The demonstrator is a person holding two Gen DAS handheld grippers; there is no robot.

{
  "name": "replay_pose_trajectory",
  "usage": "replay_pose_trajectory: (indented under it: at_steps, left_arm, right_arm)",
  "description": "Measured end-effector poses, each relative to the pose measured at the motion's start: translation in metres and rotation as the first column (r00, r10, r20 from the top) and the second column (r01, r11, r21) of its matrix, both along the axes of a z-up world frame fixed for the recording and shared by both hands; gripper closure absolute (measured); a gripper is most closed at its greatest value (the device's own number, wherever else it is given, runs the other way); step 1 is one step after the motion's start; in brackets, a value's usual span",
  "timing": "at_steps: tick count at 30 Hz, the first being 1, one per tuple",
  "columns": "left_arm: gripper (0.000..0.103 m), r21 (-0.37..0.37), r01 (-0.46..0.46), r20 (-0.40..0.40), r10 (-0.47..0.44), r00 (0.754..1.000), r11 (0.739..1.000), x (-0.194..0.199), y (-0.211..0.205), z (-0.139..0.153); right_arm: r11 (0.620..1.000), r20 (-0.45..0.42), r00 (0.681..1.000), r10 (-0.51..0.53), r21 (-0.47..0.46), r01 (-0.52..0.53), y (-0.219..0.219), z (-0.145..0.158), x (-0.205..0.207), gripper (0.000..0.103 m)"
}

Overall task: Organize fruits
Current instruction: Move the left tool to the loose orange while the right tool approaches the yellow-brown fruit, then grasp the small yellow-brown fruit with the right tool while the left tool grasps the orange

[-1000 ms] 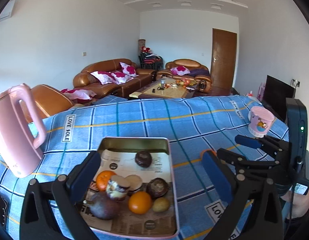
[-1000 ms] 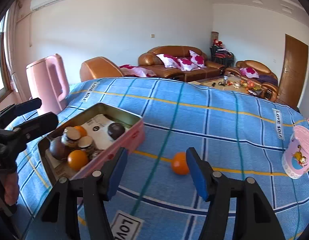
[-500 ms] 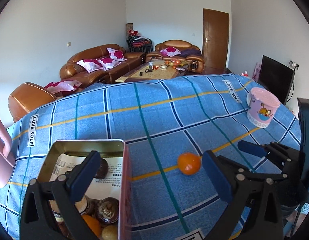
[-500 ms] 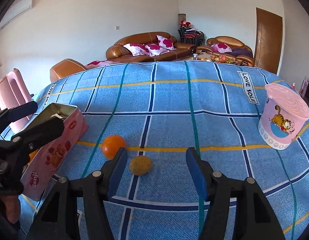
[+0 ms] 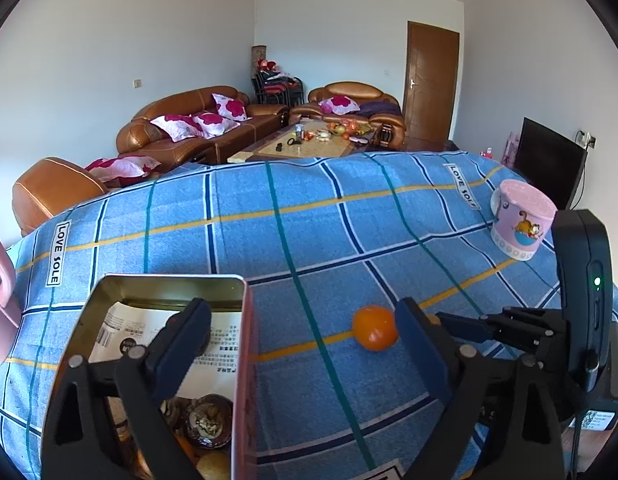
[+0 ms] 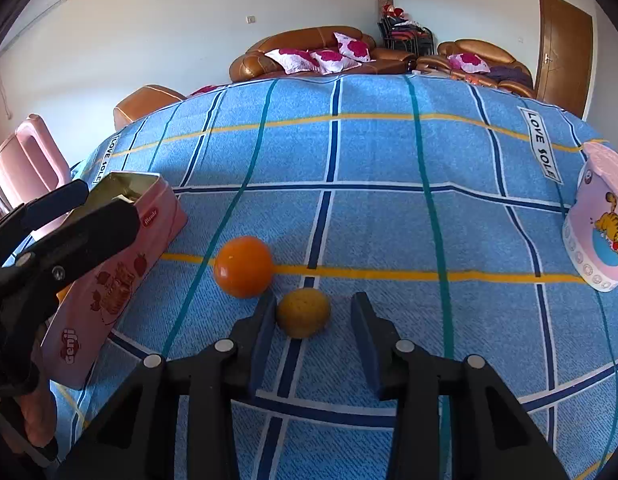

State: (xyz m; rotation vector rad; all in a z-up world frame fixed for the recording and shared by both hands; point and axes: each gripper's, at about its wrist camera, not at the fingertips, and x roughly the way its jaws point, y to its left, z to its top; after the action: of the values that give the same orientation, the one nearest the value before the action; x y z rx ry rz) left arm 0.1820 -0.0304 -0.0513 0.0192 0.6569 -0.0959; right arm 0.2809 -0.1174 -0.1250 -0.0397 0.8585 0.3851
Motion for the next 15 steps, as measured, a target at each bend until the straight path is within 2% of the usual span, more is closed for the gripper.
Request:
replay_pose_trajectory:
  at_steps: [2,5,9,15]
  left_arm:
    - [0.019,0.013,0.023,-0.004,-0.023,1.0,1.0,0.0,-0.007,-0.001]
    - [0.025,0.033,0.058,-0.014,-0.057,0.998,0.998,0.001,-0.018,-0.003]
    - [0.028,0.06,0.098,-0.036,-0.096,0.995,0.993,0.006,-0.032,-0.007]
    - [0.031,0.023,0.135,-0.12,-0.131,0.984,0.991,0.023,-0.04,-0.022]
  right_arm:
    - [1.0,0.009,1.0,-0.002,0.003,0.002,-0.001,0.001,-0.002,0.074]
    - [0.999,0.024,0.999,-0.027,0.032,0.027,-0.009,0.004,-0.003,0.074]
    - [0.993,0.024,0.995,-0.096,0.076,0.094,-0.026,0.005,-0.003,0.074]
    - [0.983,0.007,0.988,-0.156,0.102,0.155,-0.048,0.006,0.001,0.074]
